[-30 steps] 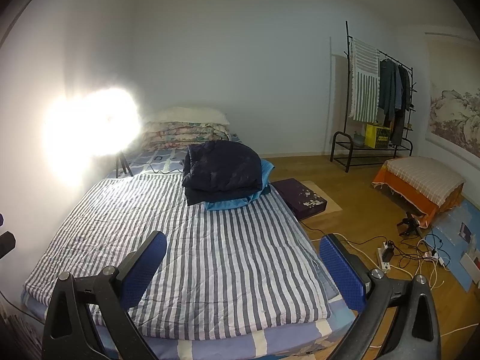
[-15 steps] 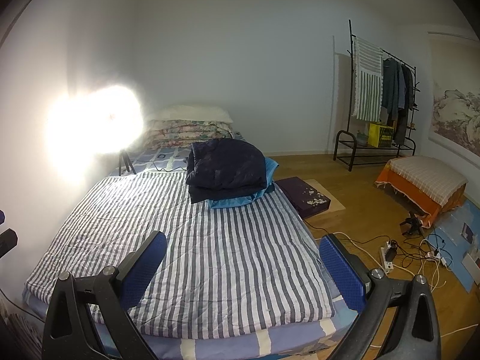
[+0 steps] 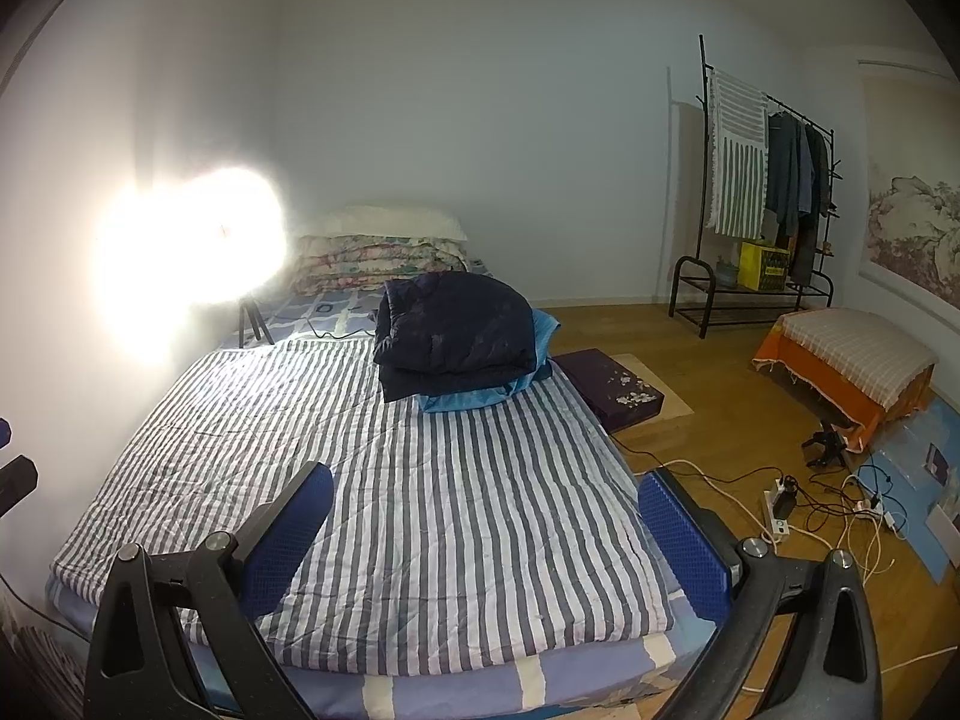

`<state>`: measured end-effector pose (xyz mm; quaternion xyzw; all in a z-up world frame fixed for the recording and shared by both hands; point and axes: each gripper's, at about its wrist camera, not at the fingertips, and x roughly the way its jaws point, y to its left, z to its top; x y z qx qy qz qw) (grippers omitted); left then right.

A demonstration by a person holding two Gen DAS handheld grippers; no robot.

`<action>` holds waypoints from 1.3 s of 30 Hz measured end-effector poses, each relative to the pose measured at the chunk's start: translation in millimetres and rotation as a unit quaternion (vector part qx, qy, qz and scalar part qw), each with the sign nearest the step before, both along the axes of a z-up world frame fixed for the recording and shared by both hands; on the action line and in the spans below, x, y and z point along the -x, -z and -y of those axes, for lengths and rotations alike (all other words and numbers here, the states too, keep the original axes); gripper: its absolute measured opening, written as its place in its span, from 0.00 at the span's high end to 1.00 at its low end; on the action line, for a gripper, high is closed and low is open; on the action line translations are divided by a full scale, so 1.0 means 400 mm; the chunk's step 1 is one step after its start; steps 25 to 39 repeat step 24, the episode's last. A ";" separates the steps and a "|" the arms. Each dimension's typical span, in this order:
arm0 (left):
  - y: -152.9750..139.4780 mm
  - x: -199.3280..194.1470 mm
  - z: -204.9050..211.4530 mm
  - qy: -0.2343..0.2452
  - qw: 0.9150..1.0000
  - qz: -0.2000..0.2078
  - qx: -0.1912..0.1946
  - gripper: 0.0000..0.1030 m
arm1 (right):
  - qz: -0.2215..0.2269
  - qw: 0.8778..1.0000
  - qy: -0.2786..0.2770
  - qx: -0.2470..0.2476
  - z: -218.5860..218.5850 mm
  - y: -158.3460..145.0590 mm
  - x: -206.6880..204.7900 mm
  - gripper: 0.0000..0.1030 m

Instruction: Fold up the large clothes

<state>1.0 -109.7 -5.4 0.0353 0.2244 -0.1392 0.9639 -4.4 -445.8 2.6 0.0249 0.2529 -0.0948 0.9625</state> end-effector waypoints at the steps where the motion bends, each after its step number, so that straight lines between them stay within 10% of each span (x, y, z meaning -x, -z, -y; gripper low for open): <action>1: 0.000 0.000 0.000 0.000 1.000 0.000 0.000 0.00 | -0.001 1.000 0.000 0.000 0.000 0.001 -0.001 0.00; 39: 0.022 -0.009 0.000 -0.005 1.000 0.016 -0.016 0.00 | -0.016 1.000 -0.007 -0.002 -0.022 0.021 -0.021 0.00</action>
